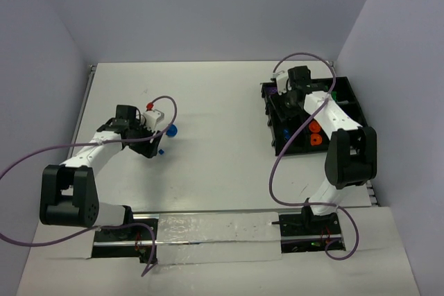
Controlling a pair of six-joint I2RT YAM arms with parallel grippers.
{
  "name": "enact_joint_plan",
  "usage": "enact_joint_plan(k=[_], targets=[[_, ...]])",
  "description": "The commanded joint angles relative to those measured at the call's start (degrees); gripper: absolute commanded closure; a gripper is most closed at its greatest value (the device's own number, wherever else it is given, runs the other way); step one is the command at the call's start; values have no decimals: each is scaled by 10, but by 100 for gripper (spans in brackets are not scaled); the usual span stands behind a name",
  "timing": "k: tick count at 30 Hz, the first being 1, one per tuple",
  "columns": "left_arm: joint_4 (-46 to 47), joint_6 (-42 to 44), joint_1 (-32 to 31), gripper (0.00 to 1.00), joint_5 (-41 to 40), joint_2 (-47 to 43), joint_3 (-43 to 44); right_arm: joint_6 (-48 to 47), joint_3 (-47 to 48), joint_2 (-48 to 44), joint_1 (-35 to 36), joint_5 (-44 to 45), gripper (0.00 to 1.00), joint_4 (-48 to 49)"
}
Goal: Sort the legos into containers by color
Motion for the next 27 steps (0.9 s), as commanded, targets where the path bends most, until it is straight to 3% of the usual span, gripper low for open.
enact_joint_plan(k=[1,10,18,27], targets=[[36,12,1,30,23,19,1,29,56,-46,1,-40,33,-24],[19,26,-13,38,93,57,24,38,73,-52,11,-52,31,-37],[41,11,-43,39,80,91,26,38,72,-52,12,-57,31,-37],[70,11,-45,60,46,137,31,36,75,-56,12,-59,30,-37]])
